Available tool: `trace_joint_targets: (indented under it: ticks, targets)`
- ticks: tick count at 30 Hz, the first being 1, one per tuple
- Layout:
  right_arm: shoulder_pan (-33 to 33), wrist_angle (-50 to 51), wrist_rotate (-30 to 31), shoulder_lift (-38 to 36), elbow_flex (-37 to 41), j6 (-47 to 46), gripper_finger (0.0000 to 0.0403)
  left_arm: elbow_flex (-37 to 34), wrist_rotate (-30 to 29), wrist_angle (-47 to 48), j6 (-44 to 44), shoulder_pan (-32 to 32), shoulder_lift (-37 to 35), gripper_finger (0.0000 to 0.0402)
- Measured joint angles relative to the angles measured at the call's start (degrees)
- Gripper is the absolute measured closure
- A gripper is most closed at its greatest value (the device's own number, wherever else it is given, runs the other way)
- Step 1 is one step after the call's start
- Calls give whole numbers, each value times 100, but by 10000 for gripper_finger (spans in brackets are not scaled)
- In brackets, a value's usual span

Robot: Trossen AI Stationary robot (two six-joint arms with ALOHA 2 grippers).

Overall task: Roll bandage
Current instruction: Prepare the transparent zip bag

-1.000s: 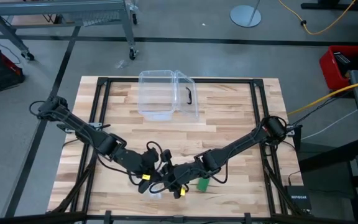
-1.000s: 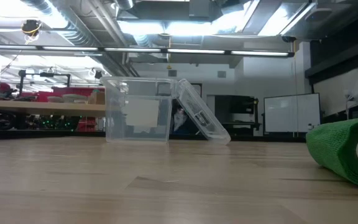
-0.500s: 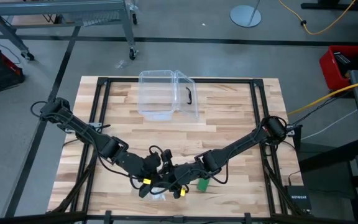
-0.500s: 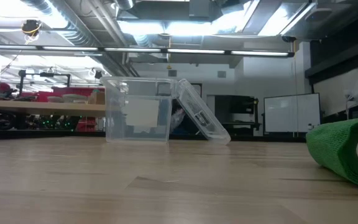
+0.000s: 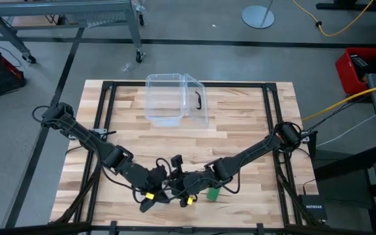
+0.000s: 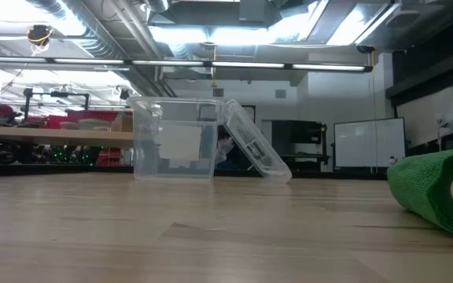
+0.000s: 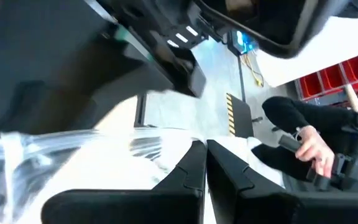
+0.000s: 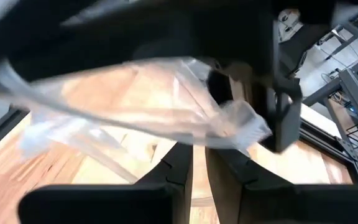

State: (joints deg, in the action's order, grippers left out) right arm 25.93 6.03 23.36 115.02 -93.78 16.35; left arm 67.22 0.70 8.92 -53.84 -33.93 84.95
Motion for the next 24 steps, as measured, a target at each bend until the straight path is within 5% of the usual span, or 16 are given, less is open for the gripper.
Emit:
trace_joint_targets:
  ticks: [10, 24]
  targets:
    - [2, 1159, 557, 0, -9, -453, 354, 0, -31, 743, -127, -22, -55, 402]
    - [-20, 917, 468, -15, -4, -240, 354, 4, -122, 1664, -414, 69, -60, 401]
